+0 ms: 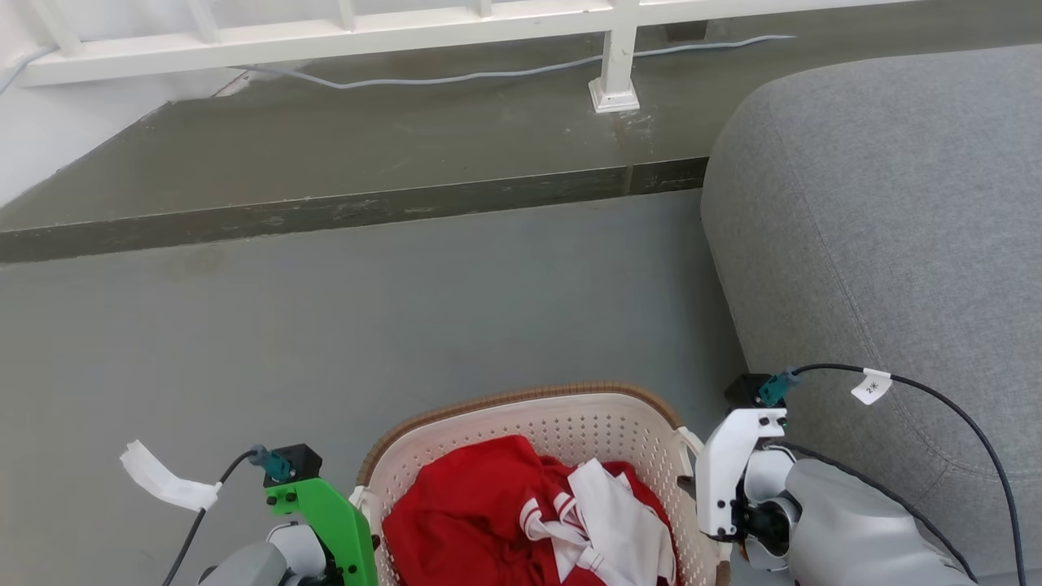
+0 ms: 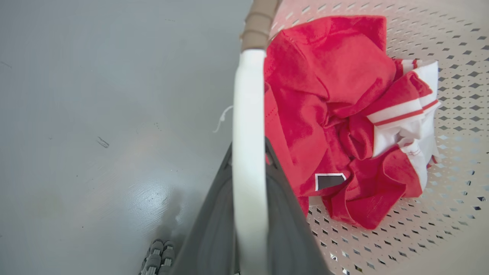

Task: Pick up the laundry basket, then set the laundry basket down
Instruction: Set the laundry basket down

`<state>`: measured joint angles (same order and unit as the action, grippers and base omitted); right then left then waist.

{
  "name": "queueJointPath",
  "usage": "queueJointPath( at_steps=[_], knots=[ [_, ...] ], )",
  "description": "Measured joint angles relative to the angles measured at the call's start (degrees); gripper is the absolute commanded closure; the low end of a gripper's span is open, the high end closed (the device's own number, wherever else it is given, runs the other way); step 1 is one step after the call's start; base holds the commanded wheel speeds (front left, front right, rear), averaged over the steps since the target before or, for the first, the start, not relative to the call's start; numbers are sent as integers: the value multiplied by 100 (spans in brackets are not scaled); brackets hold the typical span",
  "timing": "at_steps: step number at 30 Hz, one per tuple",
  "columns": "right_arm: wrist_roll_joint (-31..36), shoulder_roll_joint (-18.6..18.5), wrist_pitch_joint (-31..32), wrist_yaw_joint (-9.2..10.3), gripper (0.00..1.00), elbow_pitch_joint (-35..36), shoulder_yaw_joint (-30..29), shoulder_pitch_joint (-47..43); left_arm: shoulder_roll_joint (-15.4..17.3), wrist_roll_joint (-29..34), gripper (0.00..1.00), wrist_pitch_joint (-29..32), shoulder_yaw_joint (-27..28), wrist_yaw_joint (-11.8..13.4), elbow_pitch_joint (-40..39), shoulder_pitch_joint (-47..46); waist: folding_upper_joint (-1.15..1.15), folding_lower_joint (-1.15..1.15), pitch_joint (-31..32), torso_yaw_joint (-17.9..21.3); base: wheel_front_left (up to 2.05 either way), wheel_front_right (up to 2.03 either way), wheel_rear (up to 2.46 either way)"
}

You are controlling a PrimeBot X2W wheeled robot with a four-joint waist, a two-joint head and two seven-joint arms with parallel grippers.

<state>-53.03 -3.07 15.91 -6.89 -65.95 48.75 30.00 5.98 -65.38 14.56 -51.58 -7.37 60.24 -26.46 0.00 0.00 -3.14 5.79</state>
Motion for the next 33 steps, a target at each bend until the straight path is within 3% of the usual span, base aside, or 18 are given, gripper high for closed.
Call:
queueJointPath(
  at_steps=[14, 33],
  knots=[
    [-8, 26, -380, 1, 100, -9, -14, 318, 85, 0, 100, -263, -9, -1, -45, -327, 0, 0, -313, 21, 0, 0, 0],
    [2, 74, -1305, 98, 100, 18, -109, 811, 233, 182, 100, -994, -11, -1, -186, -960, 0, 1, -1544, 25, 0, 0, 0]
  ],
)
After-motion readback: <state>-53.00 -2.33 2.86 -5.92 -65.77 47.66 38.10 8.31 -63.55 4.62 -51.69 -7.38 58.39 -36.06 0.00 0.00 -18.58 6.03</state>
